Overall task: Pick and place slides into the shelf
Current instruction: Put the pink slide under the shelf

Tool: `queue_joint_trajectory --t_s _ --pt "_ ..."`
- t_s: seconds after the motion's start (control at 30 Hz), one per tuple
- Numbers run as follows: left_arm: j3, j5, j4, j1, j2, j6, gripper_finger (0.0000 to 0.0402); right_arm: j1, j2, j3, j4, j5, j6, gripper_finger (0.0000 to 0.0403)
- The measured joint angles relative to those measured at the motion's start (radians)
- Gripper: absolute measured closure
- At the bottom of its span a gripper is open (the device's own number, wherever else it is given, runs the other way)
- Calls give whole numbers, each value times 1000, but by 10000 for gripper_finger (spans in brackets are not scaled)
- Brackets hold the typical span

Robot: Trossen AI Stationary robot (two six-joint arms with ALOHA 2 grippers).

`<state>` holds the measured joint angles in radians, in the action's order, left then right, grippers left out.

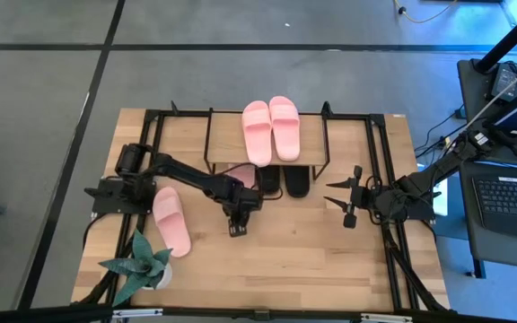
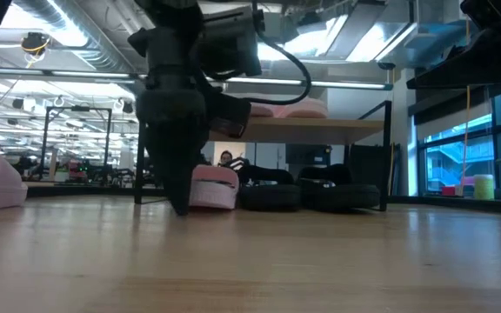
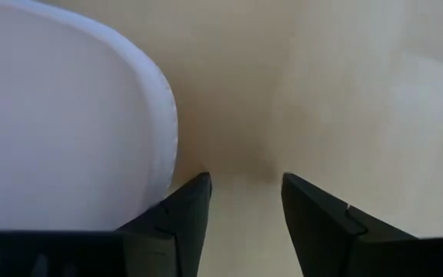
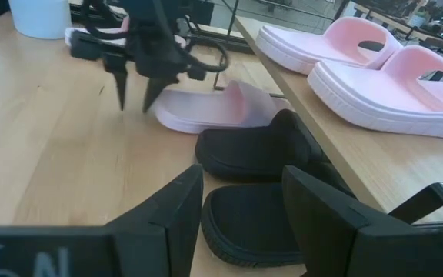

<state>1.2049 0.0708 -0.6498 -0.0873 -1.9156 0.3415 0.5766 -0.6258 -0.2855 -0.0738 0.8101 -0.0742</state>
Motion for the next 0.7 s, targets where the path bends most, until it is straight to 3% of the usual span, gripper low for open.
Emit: queue_joint_trajectory --t_s 0.3,0.7 --pt "-2 -141 -5 65 0 -36 243 0 0 0 -11 0 2 221" --pt "-2 -142 -8 116 -1 -65 243 0 0 0 -13 0 -1 221"
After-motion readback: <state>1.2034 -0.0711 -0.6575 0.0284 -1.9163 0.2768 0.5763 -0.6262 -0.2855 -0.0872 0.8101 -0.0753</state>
